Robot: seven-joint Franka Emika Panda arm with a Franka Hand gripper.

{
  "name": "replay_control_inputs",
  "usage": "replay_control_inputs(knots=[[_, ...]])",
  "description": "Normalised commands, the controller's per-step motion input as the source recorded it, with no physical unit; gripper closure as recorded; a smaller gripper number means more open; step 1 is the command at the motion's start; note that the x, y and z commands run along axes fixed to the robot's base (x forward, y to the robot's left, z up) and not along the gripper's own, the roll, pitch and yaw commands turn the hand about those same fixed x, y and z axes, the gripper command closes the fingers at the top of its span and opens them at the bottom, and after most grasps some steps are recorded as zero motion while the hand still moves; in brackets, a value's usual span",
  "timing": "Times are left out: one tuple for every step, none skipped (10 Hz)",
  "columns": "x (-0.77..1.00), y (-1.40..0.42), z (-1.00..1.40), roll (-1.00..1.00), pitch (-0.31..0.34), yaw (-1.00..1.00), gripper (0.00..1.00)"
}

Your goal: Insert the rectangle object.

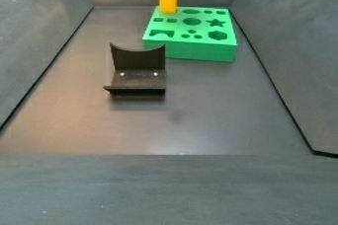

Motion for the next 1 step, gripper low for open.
replay_control_inputs(knots=[[0.00,0.00,-0.20,-0.14,-0.187,0.00,1.00]])
